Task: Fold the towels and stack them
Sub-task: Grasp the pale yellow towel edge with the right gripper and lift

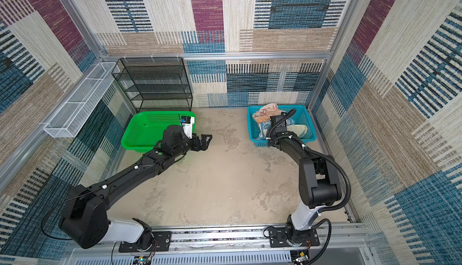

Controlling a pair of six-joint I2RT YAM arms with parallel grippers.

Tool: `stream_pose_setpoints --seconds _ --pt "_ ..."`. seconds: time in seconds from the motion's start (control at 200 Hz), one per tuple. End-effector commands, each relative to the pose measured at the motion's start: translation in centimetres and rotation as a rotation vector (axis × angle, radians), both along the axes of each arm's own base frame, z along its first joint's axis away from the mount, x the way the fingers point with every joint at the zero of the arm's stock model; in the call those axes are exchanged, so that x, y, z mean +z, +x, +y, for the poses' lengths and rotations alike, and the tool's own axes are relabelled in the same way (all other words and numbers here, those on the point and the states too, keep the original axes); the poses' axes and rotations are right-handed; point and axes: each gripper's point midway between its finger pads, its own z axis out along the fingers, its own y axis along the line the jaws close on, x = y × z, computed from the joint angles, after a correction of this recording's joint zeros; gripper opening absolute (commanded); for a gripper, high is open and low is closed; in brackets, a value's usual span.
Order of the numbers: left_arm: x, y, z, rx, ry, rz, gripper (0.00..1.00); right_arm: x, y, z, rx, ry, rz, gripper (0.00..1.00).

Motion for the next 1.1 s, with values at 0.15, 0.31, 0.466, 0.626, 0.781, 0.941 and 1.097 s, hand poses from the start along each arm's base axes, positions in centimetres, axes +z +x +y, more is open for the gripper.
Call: stream_pose_setpoints --seconds 0.15,0.31,0.466,0.626,0.781,0.941,1.097 --pt "0.2 -0.1 -0.2 -0.017 0.013 0.036 1.0 3.8 0.9 0.9 0.038 0.042 -0.091 0.0" --pt "-0.3 -0.2 -0.1 -0.02 0.033 0.039 1.0 8.5 0.4 0.9 0.065 0.028 -0.178 0.0" --pt "-0.1 -0.3 0.1 -0.028 0.063 0.029 1.0 13.7 -0.4 2.6 0.185 0.056 -0.289 0.0" --pt "-0.1 -0.4 0.8 -0.003 0.09 0.014 0.99 18.7 -2.0 5.5 0.314 0.093 -0.39 0.0" --pt "-0.3 -0.4 2.1 0.055 0.122 0.0 1.0 22.7 -3.9 10.3 0.488 0.152 -0.456 0.0" --pt "-0.3 -0.8 2.9 0.075 0.141 -0.003 1.0 25.9 -6.4 15.9 0.704 0.24 -0.516 0.0" --pt "0.0 -1.5 3.4 0.076 0.147 -0.022 1.0 28.0 -9.1 20.3 0.908 0.335 -0.569 0.0"
